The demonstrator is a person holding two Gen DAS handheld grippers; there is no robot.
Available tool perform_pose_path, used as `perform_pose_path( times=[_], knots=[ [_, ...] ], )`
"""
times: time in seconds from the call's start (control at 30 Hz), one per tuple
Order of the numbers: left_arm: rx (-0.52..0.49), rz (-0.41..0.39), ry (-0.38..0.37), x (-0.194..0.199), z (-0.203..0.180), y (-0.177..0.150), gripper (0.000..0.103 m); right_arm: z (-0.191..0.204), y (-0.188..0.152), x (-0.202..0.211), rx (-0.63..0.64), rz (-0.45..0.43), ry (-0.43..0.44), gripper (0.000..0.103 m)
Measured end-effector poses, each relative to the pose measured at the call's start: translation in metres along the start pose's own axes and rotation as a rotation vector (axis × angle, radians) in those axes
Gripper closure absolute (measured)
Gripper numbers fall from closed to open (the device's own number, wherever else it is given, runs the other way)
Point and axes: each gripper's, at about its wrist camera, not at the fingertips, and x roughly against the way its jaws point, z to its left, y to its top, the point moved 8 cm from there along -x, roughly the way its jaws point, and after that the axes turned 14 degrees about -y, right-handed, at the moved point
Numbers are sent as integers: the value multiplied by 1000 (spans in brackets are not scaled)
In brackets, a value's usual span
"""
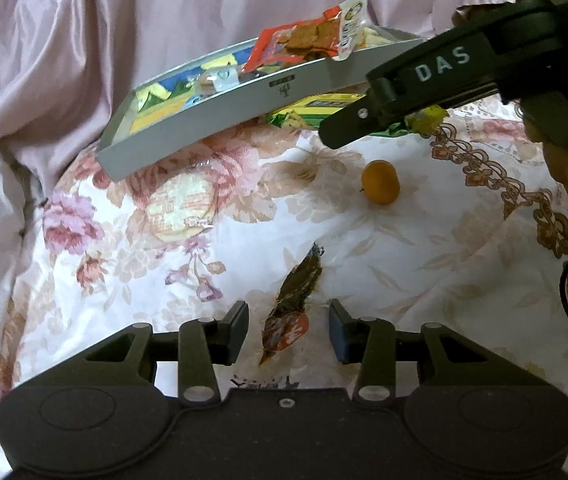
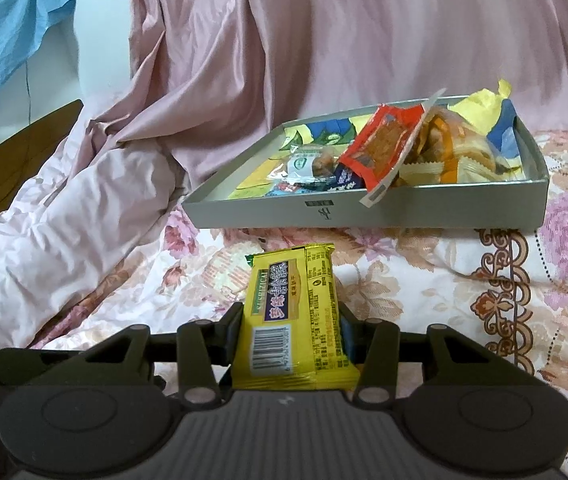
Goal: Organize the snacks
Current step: 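Lift the yellow candy bar with the right tool while the left tool closes on the brown candy, then lift the brown candy and yellow candy bar and carry both over the grey tray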
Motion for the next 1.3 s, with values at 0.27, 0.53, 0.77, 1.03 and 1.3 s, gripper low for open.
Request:
perform_pose_path(
  times=[0.27, 0.53, 0.77, 1.03, 1.3],
  knots=[
    [3, 10, 11, 2, 8, 4, 70, 2, -1, 0, 22, -6, -9, 52],
    [10, 75, 7, -17, 11, -16, 80, -1, -2, -1, 19, -1, -18, 52],
    [64, 80, -7, -27, 27, -8, 54, 3, -1, -4, 27, 0, -8, 52],
    [23, 53, -5, -31, 15, -2, 87, 4, -1, -5, 38, -6, -16, 52],
    [60, -50, 49, -13, 28, 7, 90, 5, 2, -1, 61, -40, -33, 52]
  ],
)
